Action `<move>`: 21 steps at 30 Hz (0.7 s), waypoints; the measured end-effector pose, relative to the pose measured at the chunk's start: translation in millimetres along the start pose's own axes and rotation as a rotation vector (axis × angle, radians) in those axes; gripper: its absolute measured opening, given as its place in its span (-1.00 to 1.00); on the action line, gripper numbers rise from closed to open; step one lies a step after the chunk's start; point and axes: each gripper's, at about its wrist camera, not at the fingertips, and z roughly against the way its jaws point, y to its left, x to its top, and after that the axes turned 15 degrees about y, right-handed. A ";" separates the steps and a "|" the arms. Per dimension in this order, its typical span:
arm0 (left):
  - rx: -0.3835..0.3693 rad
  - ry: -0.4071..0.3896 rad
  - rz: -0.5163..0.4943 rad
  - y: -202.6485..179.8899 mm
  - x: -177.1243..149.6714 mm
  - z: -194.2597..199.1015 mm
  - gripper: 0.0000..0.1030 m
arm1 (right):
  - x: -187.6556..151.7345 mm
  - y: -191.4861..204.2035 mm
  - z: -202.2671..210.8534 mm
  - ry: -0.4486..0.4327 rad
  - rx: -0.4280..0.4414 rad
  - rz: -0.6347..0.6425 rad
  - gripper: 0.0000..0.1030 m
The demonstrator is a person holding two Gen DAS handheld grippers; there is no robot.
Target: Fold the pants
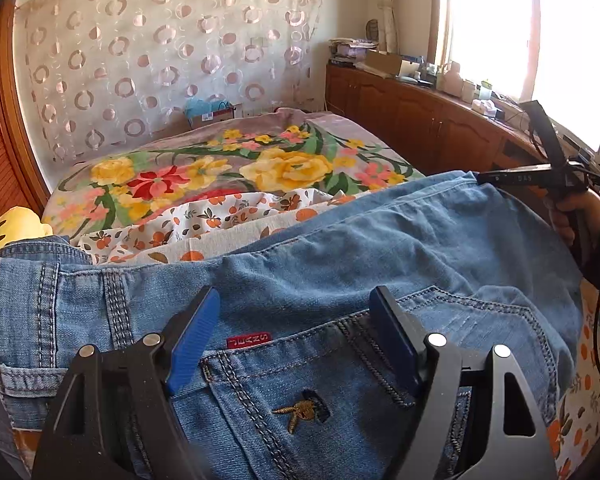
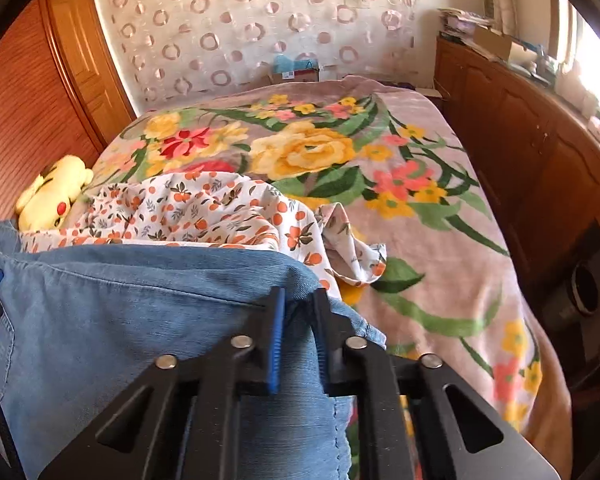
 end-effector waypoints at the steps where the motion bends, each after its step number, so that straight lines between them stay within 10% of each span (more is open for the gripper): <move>1: -0.003 -0.005 0.000 0.4 0.1 0.7 0.51 | 0.6 3.3 0.5 -0.001 -0.023 0.014 -0.85; 12: -0.045 -0.049 0.015 6.8 -5.0 6.8 0.51 | 11.1 21.4 19.0 -0.116 -0.146 0.035 -0.90; 21: -0.045 -0.051 0.015 8.0 -6.2 7.4 0.51 | 7.6 29.3 -16.0 -0.003 -0.186 0.009 -0.77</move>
